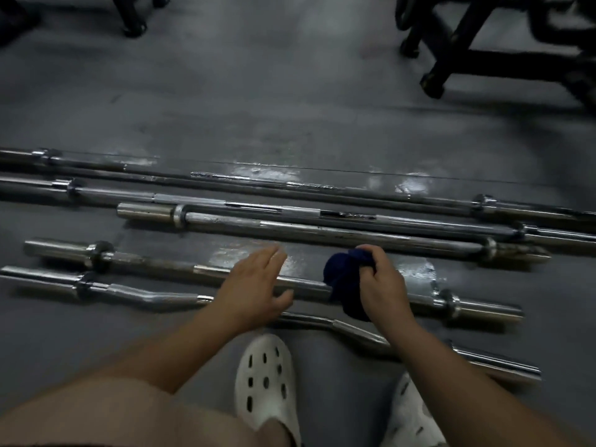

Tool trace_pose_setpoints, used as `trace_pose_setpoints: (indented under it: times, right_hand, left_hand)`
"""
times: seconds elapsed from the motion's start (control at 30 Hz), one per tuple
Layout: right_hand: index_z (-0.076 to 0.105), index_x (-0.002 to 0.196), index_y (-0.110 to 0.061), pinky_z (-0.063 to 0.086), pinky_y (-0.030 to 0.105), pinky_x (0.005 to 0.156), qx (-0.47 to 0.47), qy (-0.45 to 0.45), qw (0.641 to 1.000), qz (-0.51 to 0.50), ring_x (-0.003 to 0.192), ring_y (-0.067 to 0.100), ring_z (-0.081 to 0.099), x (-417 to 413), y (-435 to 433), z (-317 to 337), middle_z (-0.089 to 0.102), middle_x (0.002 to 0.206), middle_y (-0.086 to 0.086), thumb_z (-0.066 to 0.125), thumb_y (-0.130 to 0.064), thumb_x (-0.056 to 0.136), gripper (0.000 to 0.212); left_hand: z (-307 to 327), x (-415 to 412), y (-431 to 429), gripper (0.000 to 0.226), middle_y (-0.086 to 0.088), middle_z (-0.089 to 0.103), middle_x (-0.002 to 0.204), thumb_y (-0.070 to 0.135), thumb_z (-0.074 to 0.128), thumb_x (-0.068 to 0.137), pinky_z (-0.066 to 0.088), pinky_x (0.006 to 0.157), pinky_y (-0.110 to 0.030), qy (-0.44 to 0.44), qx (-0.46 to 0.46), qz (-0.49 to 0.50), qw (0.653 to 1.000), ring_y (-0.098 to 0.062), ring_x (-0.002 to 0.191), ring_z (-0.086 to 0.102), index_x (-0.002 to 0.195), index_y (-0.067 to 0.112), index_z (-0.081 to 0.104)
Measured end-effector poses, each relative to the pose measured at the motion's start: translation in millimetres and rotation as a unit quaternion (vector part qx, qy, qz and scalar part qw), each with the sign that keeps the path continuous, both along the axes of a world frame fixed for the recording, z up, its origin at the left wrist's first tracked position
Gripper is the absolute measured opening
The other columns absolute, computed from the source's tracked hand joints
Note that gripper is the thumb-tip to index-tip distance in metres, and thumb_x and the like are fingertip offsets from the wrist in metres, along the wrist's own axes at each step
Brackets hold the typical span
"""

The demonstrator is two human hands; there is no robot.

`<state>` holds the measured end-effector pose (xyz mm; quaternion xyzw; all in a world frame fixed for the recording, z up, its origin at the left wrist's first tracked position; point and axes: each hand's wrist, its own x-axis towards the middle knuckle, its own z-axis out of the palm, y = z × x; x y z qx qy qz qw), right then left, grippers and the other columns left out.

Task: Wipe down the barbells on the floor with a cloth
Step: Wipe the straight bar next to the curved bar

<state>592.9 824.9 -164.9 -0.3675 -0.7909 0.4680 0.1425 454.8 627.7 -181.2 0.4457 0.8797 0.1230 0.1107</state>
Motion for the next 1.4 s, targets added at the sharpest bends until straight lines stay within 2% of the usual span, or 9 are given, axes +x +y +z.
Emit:
trace_pose_setpoints:
  times: [0.2, 0.47, 0.63, 0.73, 0.87, 1.0, 1.07, 1.23, 1.4]
  right_hand:
    - [0.061, 0.113, -0.031, 0.055, 0.042, 0.084, -0.026, -0.029, 0.999, -0.035, 0.096, 0.02, 0.064, 18.8, 25.5, -41.5, 0.066, 0.108, 0.0, 0.045, -0.006, 0.092, 0.036]
    - [0.061, 0.119, -0.025, 0.047, 0.037, 0.094, 0.066, -0.115, 0.984, -0.115, 0.105, 0.019, 0.057, -0.2, 61.0, -133.2, 0.061, 0.116, -0.001, 0.045, -0.014, 0.096, 0.03]
    - [0.065, 0.104, -0.02, 0.039, 0.043, 0.106, 0.238, -0.148, 0.944, 0.175, 0.106, 0.023, 0.057, -24.2, 26.9, -158.9, 0.066, 0.1, 0.0, 0.052, -0.016, 0.082, 0.026]
    - [0.065, 0.101, -0.02, 0.045, 0.041, 0.092, 0.268, -0.152, 0.932, 0.192, 0.09, 0.023, 0.055, 9.1, 85.5, -162.0, 0.064, 0.094, 0.001, 0.051, -0.017, 0.077, 0.028]
    - [0.064, 0.091, -0.014, 0.045, 0.044, 0.087, 0.227, -0.195, 0.953, -0.049, 0.082, 0.027, 0.053, 20.2, 92.7, -167.2, 0.064, 0.086, 0.007, 0.047, -0.024, 0.079, 0.023]
    - [0.064, 0.086, -0.018, 0.042, 0.038, 0.092, 0.249, -0.125, 0.95, 0.139, 0.086, 0.023, 0.055, -23.2, 31.5, -158.7, 0.064, 0.084, 0.001, 0.052, -0.019, 0.073, 0.019]
    - [0.066, 0.086, -0.019, 0.046, 0.04, 0.082, 0.27, -0.119, 0.937, 0.188, 0.084, 0.024, 0.056, -10.2, 57.5, -161.2, 0.063, 0.083, 0.0, 0.051, -0.018, 0.069, 0.023]
    - [0.066, 0.085, -0.019, 0.042, 0.04, 0.074, 0.323, -0.232, 0.911, 0.109, 0.085, 0.029, 0.056, 54.1, 136.1, -164.1, 0.062, 0.084, 0.001, 0.054, -0.013, 0.065, 0.024]
    - [0.063, 0.123, -0.007, 0.038, 0.048, 0.106, 0.338, -0.236, 0.908, 0.07, 0.121, 0.031, 0.05, 107.9, 155.0, -169.8, 0.062, 0.125, 0.011, 0.053, -0.01, 0.081, 0.043]
  left_hand:
    - [-41.3, 16.6, 28.3, 0.091, -0.008, 0.025, 0.162, 0.062, 0.034, 0.077, 0.022, 0.121, -0.038, -0.041, -0.055, -0.076, 0.995, -0.026, 0.148, 0.025, 0.155, 0.016, 0.028]
    - [-104.9, 11.7, 83.3, 0.084, -0.01, 0.04, 0.154, 0.056, 0.042, 0.076, 0.037, 0.113, -0.047, -0.069, -0.083, -0.153, 0.982, -0.029, 0.139, 0.041, 0.148, 0.013, 0.04]
    - [-127.5, 14.4, 100.5, 0.086, -0.017, 0.049, 0.146, 0.053, 0.047, 0.073, 0.04, 0.111, -0.045, -0.093, -0.084, -0.108, 0.986, -0.032, 0.132, 0.05, 0.143, 0.003, 0.046]
    - [-128.4, 10.7, 92.4, 0.082, -0.016, 0.051, 0.144, 0.051, 0.049, 0.074, 0.041, 0.11, -0.045, -0.071, -0.09, -0.133, 0.984, -0.031, 0.129, 0.052, 0.141, 0.004, 0.048]
    - [-130.7, 11.9, 90.1, 0.078, -0.013, 0.05, 0.146, 0.048, 0.052, 0.073, 0.039, 0.111, -0.043, -0.046, -0.093, -0.148, 0.983, -0.029, 0.131, 0.049, 0.14, 0.007, 0.049]
    - [-130.3, 19.8, 100.0, 0.078, -0.012, 0.053, 0.141, 0.048, 0.05, 0.07, 0.027, 0.113, -0.039, -0.041, -0.107, -0.123, 0.986, -0.029, 0.131, 0.05, 0.137, 0.008, 0.052]
    - [-131.3, 21.2, 100.3, 0.081, -0.013, 0.053, 0.142, 0.049, 0.05, 0.069, 0.027, 0.112, -0.04, -0.037, -0.117, -0.118, 0.985, -0.029, 0.131, 0.05, 0.138, 0.007, 0.051]
    - [-134.9, 22.4, 100.2, 0.084, -0.012, 0.051, 0.145, 0.049, 0.049, 0.071, 0.033, 0.112, -0.045, -0.029, -0.124, -0.12, 0.985, -0.029, 0.133, 0.048, 0.143, 0.007, 0.048]
    - [-144.5, 30.1, 95.9, 0.094, -0.013, 0.033, 0.159, 0.058, 0.049, 0.076, 0.022, 0.117, -0.048, -0.012, -0.142, -0.123, 0.982, -0.029, 0.146, 0.032, 0.152, 0.006, 0.034]
